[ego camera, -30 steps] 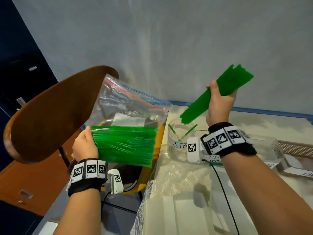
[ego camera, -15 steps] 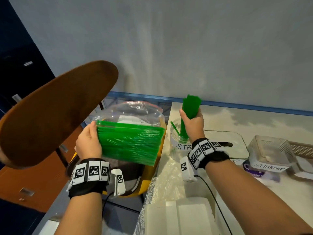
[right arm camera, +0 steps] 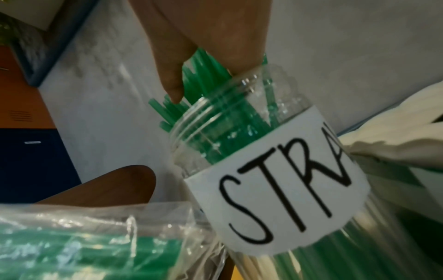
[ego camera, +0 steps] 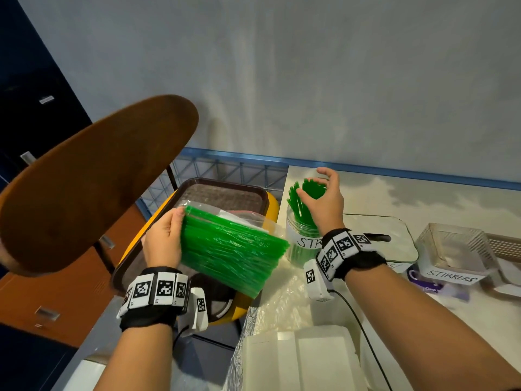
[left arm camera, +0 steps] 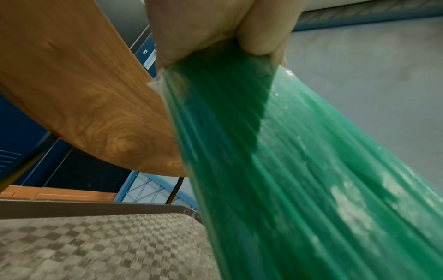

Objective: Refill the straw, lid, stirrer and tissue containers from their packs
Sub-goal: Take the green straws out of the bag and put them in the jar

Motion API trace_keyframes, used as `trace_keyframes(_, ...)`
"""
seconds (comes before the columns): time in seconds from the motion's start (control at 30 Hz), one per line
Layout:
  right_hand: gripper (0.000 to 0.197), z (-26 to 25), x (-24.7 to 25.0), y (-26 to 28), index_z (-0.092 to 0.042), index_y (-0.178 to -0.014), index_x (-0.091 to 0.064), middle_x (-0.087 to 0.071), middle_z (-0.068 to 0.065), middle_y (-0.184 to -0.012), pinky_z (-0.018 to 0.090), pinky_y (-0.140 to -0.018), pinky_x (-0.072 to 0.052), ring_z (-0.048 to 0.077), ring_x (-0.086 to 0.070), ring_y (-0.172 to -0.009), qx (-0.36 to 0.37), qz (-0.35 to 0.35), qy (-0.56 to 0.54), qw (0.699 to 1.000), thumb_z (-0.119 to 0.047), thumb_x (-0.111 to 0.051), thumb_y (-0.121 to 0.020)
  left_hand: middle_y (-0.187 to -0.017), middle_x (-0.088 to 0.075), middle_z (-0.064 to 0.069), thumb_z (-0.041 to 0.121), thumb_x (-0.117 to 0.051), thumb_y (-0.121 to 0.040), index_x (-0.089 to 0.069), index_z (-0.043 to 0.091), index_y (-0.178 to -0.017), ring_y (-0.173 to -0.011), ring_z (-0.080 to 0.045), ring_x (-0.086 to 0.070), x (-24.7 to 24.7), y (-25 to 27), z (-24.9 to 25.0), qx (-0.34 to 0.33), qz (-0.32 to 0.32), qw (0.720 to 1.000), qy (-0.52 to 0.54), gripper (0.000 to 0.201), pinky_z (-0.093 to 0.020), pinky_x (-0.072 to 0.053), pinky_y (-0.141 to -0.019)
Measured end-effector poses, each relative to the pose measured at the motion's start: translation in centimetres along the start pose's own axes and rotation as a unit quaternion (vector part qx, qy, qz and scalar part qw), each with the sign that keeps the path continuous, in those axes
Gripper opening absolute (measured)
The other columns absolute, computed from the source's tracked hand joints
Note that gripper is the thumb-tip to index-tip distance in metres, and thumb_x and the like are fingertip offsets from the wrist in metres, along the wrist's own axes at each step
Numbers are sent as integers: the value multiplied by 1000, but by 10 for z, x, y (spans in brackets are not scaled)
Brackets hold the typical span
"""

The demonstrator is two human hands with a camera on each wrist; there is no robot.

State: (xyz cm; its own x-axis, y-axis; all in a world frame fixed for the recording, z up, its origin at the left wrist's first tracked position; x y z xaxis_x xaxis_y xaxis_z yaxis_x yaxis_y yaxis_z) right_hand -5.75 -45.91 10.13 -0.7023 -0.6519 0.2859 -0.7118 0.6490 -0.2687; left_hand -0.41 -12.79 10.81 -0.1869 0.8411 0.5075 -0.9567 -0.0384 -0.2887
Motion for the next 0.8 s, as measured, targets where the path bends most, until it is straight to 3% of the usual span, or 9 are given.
trace_keyframes(0.13,61,-8,5,0,-11,-125,-44,-51,5,-123,13,-91,-35,9,-48,-109,34,31,-3,999,-19,-77,-74,-86,-64,-7,30,-41,-99,-68,16,-101,-89,-27,-58,5,-2,6,-11,-10,1000,9,30,-45,-45,-85)
trace_keyframes(0.27,37,-50,22,19,-10,-117,-50,-50,3,-117,2,-91,-32,5,-47,-107,138,104,-18,985,-16,-65,-84,-85,-65,-6,40,-42,-93,-68,17,-102,-87,-22,-58,14,-3,13,-31,-41,998,21,35,-40,-45,-82)
trace_keyframes(0.3,28,-62,20,25,-11,-114,-52,-53,1,-114,4,-91,-36,6,-51,-104,153,73,-45,984,-14,-60,-87,-82,-64,-2,36,-44,-95,-67,19,-99,-85,-17,-58,16,-3,17,-34,-55,998,26,29,-35,-44,-80)
trace_keyframes(0.4,19,-84,-13,52,-15,-112,-55,-60,0,-110,18,-90,-45,7,-57,-102,150,-133,-62,978,-16,-49,-94,-74,-61,15,18,-45,-97,-64,16,-93,-71,12,-57,24,-4,32,-48,-103,993,41,20,-6,-41,-67)
trace_keyframes(0.53,48,-50,-47,90,-12,-137,-40,-48,2,-138,26,-103,-34,15,-46,-125,-21,-342,73,937,-40,-35,-98,-62,-65,30,16,-46,-95,-64,34,-76,-63,16,-58,34,-2,49,-68,-152,985,53,32,1,-40,-59)
trace_keyframes(0.57,52,-37,-49,100,-10,-136,-42,-52,6,-134,30,-100,-35,19,-51,-121,-88,-380,84,917,-44,-31,-98,-63,-64,31,16,-47,-95,-67,34,-69,-62,15,-58,36,0,54,-78,-158,983,51,37,0,-40,-59)
trace_keyframes(0.63,50,-21,-48,118,-5,-120,-55,-65,6,-101,30,-82,-41,18,-62,-89,-210,-428,16,879,-42,-28,-100,-63,-65,28,17,-47,-95,-69,38,-64,-61,12,-58,39,4,62,-98,-159,981,51,43,-1,-40,-58)
trace_keyframes(0.7,35,-20,-43,127,-6,-103,-61,-59,3,-80,25,-71,-42,13,-56,-70,-268,-427,-94,858,-29,-36,-100,-63,-64,30,16,-47,-95,-66,34,-68,-62,14,-58,39,10,66,-104,-156,981,55,38,-1,-40,-59)
trace_keyframes(0.8,16,-24,-29,134,-1,-98,-62,-54,4,-73,23,-70,-51,11,-57,-62,-315,-395,-245,828,-9,-49,-93,-65,-64,32,19,-47,-95,-62,31,-76,-64,15,-57,33,16,64,-103,-171,979,40,28,-2,-40,-61)
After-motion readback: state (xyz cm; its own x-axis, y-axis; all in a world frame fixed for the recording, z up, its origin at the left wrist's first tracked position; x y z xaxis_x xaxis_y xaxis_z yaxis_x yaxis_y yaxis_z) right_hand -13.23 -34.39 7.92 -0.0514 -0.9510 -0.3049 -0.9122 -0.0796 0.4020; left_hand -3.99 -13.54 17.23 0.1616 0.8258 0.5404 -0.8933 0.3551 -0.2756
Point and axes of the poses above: each hand's wrist, its own y-axis away from the middle knuckle, its own x-axis out of the back of the hand, z = x × y, the point moved 8 cm from there along -y, towards the middle knuckle
